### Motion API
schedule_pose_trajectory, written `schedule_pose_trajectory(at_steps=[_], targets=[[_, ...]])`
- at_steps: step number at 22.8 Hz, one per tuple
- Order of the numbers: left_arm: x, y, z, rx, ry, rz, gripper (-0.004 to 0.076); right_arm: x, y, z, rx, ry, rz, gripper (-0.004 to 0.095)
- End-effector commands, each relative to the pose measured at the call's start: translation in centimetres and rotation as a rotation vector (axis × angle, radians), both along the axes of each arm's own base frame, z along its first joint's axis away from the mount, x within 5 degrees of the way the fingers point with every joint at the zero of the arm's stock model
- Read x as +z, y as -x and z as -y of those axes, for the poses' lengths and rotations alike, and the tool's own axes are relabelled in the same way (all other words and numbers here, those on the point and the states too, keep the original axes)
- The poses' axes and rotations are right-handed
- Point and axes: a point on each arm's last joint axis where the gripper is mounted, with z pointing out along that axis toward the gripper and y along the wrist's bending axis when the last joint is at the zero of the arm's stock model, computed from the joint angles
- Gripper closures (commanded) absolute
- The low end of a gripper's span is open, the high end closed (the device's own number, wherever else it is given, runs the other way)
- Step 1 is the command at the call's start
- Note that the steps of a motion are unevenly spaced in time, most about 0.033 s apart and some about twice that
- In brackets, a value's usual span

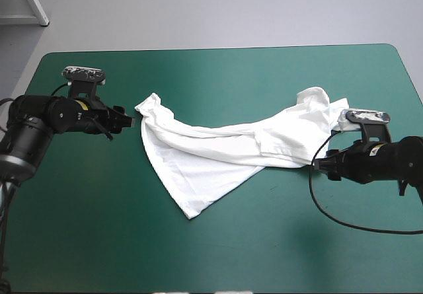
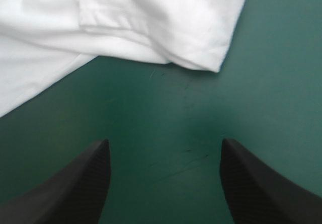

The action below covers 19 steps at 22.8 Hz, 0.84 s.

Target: Fold the cloth

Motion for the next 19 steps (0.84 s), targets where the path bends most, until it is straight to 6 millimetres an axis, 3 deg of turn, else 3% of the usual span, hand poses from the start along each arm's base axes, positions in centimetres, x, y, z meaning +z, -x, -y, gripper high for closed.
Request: schedule_pose_trajectory(at_steps=[1, 5, 8, 11, 14, 16, 19], targets=[[-0.7, -3.6, 0.6, 0.015, 0.054, 0.135, 0.0239, -0.1, 0.3, -0.7, 0.066, -0.059, 0.033, 0.0319], [-7.7, -10.1, 1.4, 0.065, 0.091, 0.098, 0.0239, 0.0, 1.6, -1.2, 0.109, -0.047, 0.059, 0.0319], [-10.9, -13.5, 1.9, 0.079, 0.092, 0.037, 0.0239, 0.0, 2.2, -3.2, 0.213, -0.057, 0.056, 0.0319], [-12.3, -15.9, 2.3, 0.079, 0.092, 0.018, 0.0239, 0.2, 2.6, -5.7, 0.301, -0.066, 0.101, 0.0319], [-13.2, -17.5, 2.7, 0.081, 0.112, -0.013, 0.0247, -0.7, 2.9, -10.2, 0.436, -0.053, 0.123, 0.0319], [-13.5, -17.6, 2.8, 0.079, 0.122, -0.024, 0.0307, -1.7, 3.1, -12.7, 0.506, -0.028, 0.117, 0.0319], [-13.6, -17.5, 2.9, 0.077, 0.123, -0.030, 0.0484, -3.4, 3.1, -16.4, 0.605, 0.027, 0.135, 0.0319]])
